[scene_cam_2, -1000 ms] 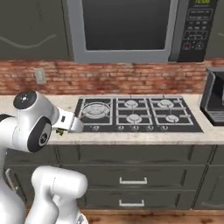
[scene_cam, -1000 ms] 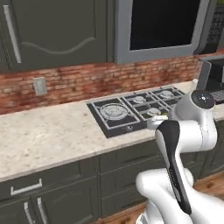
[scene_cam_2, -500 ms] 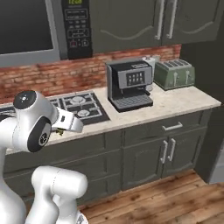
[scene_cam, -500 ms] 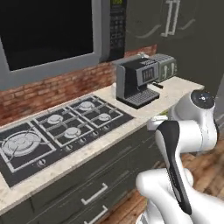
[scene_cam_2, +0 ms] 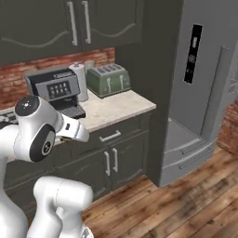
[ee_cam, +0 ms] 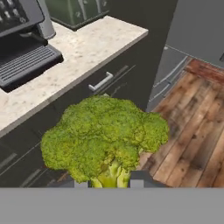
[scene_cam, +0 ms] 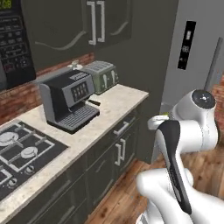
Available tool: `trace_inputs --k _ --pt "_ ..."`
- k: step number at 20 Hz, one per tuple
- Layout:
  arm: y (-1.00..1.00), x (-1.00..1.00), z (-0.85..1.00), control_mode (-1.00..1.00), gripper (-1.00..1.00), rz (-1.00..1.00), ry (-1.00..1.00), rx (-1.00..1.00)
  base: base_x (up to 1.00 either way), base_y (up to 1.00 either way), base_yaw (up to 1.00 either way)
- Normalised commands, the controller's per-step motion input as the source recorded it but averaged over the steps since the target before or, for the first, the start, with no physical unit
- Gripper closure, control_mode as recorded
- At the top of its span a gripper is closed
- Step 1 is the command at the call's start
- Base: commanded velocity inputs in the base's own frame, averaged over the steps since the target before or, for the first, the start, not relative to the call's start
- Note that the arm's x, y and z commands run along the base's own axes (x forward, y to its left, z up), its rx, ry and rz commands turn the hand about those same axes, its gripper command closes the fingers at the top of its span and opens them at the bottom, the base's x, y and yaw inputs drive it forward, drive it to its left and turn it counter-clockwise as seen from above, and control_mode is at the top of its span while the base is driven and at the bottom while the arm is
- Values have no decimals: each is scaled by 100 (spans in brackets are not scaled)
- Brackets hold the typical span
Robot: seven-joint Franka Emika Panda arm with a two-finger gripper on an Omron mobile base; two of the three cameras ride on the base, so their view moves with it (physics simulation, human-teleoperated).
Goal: Place the corn and broccoli inside the fridge drawer. Close the drawer after placing the vegetables.
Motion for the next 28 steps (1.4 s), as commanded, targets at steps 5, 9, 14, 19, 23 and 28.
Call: trace_inputs --k 5,9,14,19,23,28 --pt "0 0 0 100 100 0 0 0 41 -100 -18" --pt "0 0 0 100 100 0 0 0 36 -100 -10" --pt "0 0 0 100 100 0 0 0 41 -100 -2" --pt "0 0 0 100 100 0 0 0 52 -100 0" --pt "0 0 0 100 100 0 0 0 33 -100 2" --pt "0 0 0 100 100 0 0 0 5 -100 0"
